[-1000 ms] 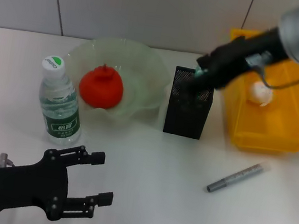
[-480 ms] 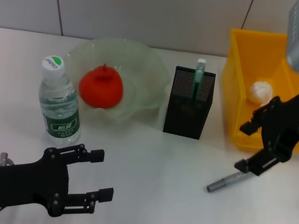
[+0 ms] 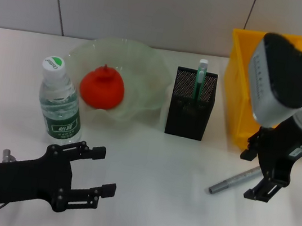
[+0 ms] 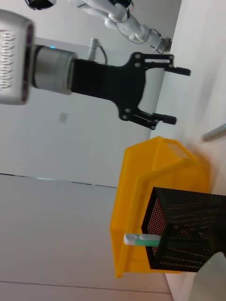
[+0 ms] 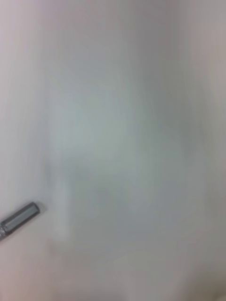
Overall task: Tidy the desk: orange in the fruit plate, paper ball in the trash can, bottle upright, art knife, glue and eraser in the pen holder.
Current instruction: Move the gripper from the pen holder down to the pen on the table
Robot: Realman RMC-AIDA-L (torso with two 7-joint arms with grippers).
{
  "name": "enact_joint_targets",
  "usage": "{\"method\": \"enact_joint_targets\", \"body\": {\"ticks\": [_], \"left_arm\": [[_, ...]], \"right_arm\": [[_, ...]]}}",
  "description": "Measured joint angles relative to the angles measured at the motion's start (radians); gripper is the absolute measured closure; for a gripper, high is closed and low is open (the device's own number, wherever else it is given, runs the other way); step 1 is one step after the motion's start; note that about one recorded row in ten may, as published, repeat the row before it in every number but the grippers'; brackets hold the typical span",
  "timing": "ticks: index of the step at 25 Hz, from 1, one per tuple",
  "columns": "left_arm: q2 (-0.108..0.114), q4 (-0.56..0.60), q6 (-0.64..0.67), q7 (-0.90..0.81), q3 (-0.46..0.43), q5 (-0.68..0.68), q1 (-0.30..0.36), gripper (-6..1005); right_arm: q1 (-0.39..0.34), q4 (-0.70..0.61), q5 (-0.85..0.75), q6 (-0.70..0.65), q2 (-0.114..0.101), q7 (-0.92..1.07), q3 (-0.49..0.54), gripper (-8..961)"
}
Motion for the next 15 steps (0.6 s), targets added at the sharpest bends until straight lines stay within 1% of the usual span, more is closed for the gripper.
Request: {"method": "enact_joint_targets", "body": {"ticks": [1, 7, 11, 15], "left_arm": [[-0.002, 0.011, -0.001, -0.016, 0.0, 0.0, 0.002, 200], [-0.003, 0.013, -0.006, -0.017, -0.005, 0.002, 0.007, 200], [-0.003, 0.013, -0.009, -0.011, -0.005, 0.002, 0.007, 200], [-0.003, 0.015, -0.015, -0.011, -0.007, 0.002, 0.005, 200]], "right_arm": [[0.01, 0.036, -0.004, 0.02, 0.001, -0.018, -0.012, 150], [0.025, 0.108, -0.018, 0.07, 0.001, -0.052, -0.016, 151], [0.044, 0.18, -0.036, 0.116, 0.003, -0.084, -0.018, 151], [0.047, 0.199, -0.052, 0.137, 0.007, -0.105, -0.019, 152]]}}
